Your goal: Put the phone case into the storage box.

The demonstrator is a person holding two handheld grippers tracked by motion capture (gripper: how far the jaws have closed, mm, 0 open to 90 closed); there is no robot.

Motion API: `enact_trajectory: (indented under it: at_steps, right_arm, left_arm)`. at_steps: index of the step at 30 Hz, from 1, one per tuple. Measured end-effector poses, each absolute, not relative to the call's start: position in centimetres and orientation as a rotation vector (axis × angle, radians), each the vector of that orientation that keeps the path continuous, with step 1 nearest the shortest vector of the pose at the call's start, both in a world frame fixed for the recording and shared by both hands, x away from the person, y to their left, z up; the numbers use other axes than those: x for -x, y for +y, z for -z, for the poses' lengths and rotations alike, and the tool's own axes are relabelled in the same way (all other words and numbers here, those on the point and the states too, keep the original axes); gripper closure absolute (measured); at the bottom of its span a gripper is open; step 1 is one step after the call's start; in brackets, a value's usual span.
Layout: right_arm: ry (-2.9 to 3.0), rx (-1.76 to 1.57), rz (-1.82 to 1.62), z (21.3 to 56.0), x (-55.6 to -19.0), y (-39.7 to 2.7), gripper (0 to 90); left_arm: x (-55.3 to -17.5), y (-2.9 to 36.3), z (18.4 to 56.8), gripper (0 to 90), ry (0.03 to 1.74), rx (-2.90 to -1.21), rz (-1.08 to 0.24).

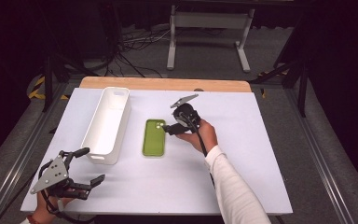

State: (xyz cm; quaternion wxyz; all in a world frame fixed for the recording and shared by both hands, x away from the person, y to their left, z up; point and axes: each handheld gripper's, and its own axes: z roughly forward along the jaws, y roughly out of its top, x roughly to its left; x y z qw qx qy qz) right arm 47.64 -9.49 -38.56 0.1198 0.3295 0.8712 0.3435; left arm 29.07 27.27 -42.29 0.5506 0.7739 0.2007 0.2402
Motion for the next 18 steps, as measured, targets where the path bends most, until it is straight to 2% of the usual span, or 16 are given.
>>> enact_trajectory:
  at_steps: [4, 18]
  right_arm:
    - [2.621, -1.008, -0.956, 39.2, -49.6, -8.1, 42.7]
    - [2.698, -1.111, -0.753, 41.2, -53.1, -6.0, 46.3]
  left_arm:
    - [-28.9, 27.1, 42.3, 4.3, 0.468, -1.833, -0.558]
    - [-28.8, 26.8, 42.5, 5.1, 0.463, -1.858, -0.541]
